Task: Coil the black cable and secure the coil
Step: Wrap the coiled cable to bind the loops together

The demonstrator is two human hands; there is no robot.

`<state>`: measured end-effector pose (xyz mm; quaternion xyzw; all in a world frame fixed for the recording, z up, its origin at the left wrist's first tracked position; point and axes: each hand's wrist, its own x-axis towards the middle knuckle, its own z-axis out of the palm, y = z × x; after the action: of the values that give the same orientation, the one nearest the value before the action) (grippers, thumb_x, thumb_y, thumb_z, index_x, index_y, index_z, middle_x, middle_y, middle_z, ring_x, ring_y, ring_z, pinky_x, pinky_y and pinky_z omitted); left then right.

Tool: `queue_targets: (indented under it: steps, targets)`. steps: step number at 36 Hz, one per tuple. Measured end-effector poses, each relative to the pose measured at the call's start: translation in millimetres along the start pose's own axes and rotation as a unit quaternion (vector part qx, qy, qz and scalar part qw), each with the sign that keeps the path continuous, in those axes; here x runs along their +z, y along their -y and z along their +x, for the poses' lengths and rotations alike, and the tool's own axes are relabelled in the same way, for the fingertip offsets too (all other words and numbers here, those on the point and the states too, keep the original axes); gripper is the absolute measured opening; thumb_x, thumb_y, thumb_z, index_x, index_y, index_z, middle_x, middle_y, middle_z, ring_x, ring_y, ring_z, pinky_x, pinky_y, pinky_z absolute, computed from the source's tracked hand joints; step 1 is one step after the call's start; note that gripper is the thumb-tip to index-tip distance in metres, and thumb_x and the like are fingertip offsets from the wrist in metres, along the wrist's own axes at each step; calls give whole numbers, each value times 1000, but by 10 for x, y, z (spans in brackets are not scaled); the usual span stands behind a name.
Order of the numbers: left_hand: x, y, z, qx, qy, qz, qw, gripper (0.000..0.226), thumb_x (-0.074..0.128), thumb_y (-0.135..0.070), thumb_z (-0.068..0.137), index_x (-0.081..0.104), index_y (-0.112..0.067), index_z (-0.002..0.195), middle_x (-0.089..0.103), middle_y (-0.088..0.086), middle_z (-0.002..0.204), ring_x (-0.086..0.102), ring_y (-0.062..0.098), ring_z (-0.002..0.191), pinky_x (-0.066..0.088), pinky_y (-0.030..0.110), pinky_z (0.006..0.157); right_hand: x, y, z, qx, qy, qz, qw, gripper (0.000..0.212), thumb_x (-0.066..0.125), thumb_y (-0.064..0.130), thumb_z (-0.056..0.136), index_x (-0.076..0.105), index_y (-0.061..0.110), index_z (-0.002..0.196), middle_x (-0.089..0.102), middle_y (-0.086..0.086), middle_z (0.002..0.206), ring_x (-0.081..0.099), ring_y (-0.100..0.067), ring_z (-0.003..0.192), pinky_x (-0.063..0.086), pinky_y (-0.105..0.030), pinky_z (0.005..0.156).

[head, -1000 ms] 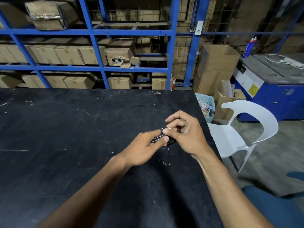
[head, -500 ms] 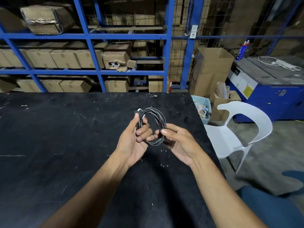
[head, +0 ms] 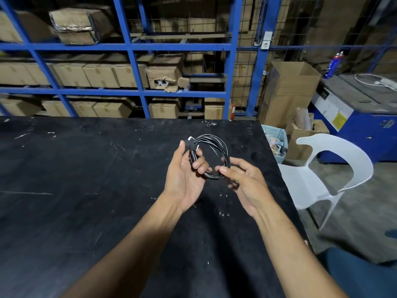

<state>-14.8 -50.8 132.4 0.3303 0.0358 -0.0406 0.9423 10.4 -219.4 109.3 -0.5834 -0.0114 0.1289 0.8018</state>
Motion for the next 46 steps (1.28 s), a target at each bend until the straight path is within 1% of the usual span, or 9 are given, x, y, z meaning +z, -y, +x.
queue_targets:
  steps: [9, 14, 17, 21, 25, 35, 39, 42, 46]
  targets:
    - [-189, 20, -101, -16, -74, 85, 993, 63, 49, -64, 101, 81, -11, 108, 78, 9, 105, 73, 23, 106, 50, 41, 105, -65, 266, 104, -104, -7, -109, 989, 23, 76, 3, 93, 76, 20, 108, 83, -2, 83, 60, -3, 60, 47, -15, 57]
    - [-307, -138, -33, 138, -206, 354, 902, 29, 51, -47, 106, 71, -26, 109, 71, 3, 120, 65, 20, 115, 48, 41, 107, -180, 468, 175, -119, 63, -281, 950, 24, 79, 4, 91, 79, 24, 104, 81, 3, 76, 67, -3, 68, 49, -12, 62]
    - [-261, -284, -26, 154, -93, 503, 845, 33, 62, -45, 88, 67, -34, 119, 67, 4, 132, 66, 8, 120, 48, 31, 108, -191, 521, 232, -102, 119, -376, 913, 22, 81, 3, 89, 81, 21, 101, 76, 9, 69, 67, -10, 75, 53, -18, 73]
    - [-72, -279, -14, -11, 67, 643, 763, 70, 71, -52, 79, 51, -31, 142, 75, -7, 104, 74, 8, 99, 52, 31, 94, -67, 520, 284, -80, 187, -450, 870, 21, 85, 7, 86, 79, 20, 102, 68, 9, 68, 58, -11, 69, 48, -32, 73]
    - [-13, -240, 11, -56, 73, 692, 716, 27, 62, -34, 105, 60, -21, 129, 66, -4, 83, 66, 11, 66, 51, 28, 66, 3, 470, 351, -94, 174, -477, 856, 30, 86, 11, 85, 66, 21, 105, 69, 9, 63, 56, -3, 56, 49, -32, 67]
    - [-339, -163, 7, -73, 29, 515, 854, 22, 53, -24, 109, 64, -9, 99, 41, -4, 67, 39, 11, 56, 34, 25, 57, -85, 116, 387, -123, 153, -368, 909, 17, 88, 14, 84, 78, 24, 94, 79, -14, 82, 64, -15, 76, 53, -36, 78]
    - [-460, -219, 23, -148, 34, 502, 851, 48, 50, -56, 106, 73, -16, 94, 55, -5, 63, 59, 12, 56, 44, 24, 56, -5, 15, 436, -144, 149, -400, 893, 26, 89, 15, 83, 80, 38, 86, 75, 4, 70, 59, -8, 71, 50, -30, 75]
    - [-594, -254, 50, -166, 28, 480, 861, 42, 56, -51, 105, 79, -19, 88, 67, -1, 67, 71, 15, 61, 56, 31, 67, 69, -23, 491, -135, 165, -413, 885, 19, 90, 15, 82, 84, 31, 90, 75, 17, 70, 60, -3, 70, 49, -22, 73]
    - [-761, -295, 78, -180, 16, 466, 866, 40, 51, -34, 108, 74, -13, 82, 65, 1, 62, 70, 18, 59, 58, 25, 60, 209, -105, 580, -124, 189, -449, 864, 22, 90, 18, 82, 87, 24, 103, 83, 2, 86, 63, -3, 75, 51, -20, 76]
